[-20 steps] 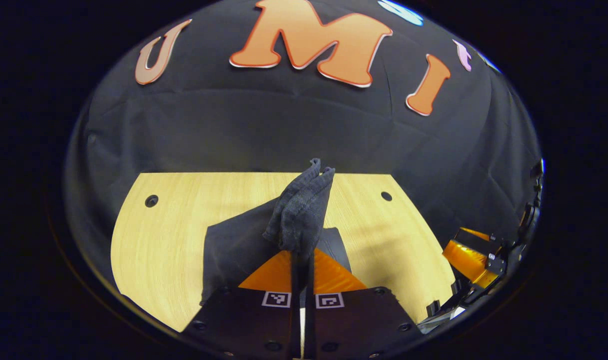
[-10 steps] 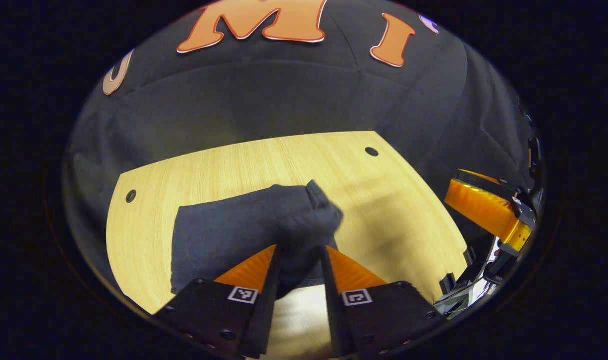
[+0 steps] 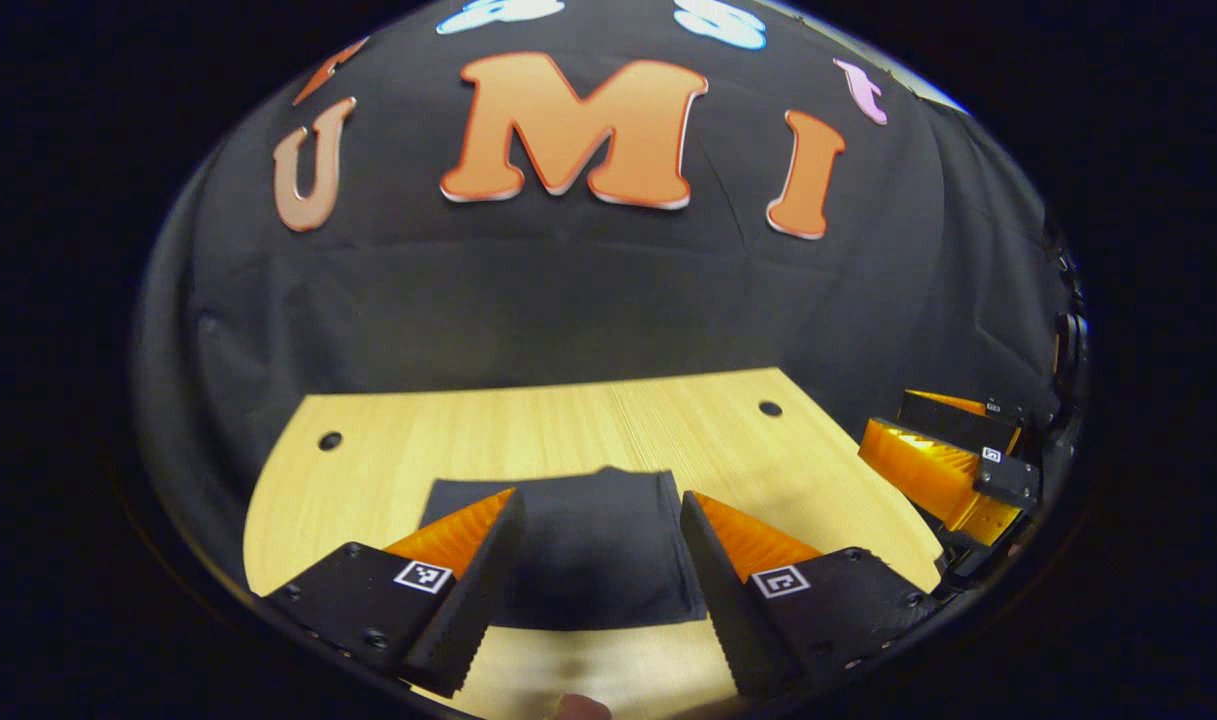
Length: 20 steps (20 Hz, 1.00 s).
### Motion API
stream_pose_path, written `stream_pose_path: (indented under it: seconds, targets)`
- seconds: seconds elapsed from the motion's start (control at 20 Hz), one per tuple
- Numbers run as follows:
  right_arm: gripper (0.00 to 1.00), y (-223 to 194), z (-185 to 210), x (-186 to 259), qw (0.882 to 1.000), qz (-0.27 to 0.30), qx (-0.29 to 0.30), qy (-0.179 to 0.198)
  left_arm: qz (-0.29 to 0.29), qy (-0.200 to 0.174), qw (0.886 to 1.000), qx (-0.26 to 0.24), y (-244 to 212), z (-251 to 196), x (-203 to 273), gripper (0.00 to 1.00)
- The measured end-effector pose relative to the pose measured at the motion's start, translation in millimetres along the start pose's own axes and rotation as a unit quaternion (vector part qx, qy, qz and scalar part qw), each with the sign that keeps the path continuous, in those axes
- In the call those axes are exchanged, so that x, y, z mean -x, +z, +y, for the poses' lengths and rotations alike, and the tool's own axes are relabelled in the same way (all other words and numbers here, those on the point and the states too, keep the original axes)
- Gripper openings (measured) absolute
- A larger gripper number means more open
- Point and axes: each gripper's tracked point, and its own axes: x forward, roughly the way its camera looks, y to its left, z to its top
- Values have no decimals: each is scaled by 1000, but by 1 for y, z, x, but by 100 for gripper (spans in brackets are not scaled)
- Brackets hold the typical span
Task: Grasp the waist and the cuffs of the jeans and fold them to make the two legs overlap; first hold the waist and fold one-third of the jeans toward the cuffs, then hold the cuffs and fold the remaining one-third in the same direction to finish folding.
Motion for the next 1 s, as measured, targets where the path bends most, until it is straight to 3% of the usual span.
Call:
stream_pose_path:
  seconds: [0.15,0.4,0.6,0.65,0.8,0.85,0.95,1.0]
  targets:
    - [97,14,18,5,1000,-28,-4,10,-109,40,993,-4,35,18,27,93]
    - [97,30,39,23,997,-75,8,8,-197,69,978,4,57,45,72,93]
    - [100,44,67,49,993,-117,5,3,-236,70,969,-7,62,59,103,92]
    - [96,45,75,56,993,-120,6,4,-247,68,966,-13,62,61,112,87]
    - [96,48,94,71,991,-135,18,-1,-277,64,958,-26,55,67,149,92]
    - [96,47,100,76,990,-138,20,-3,-281,67,957,-27,49,71,157,87]
    - [96,41,108,81,990,-136,26,-5,-273,73,959,-27,33,76,165,89]
    - [96,39,110,86,990,-135,27,-8,-267,73,961,-28,27,80,167,95]
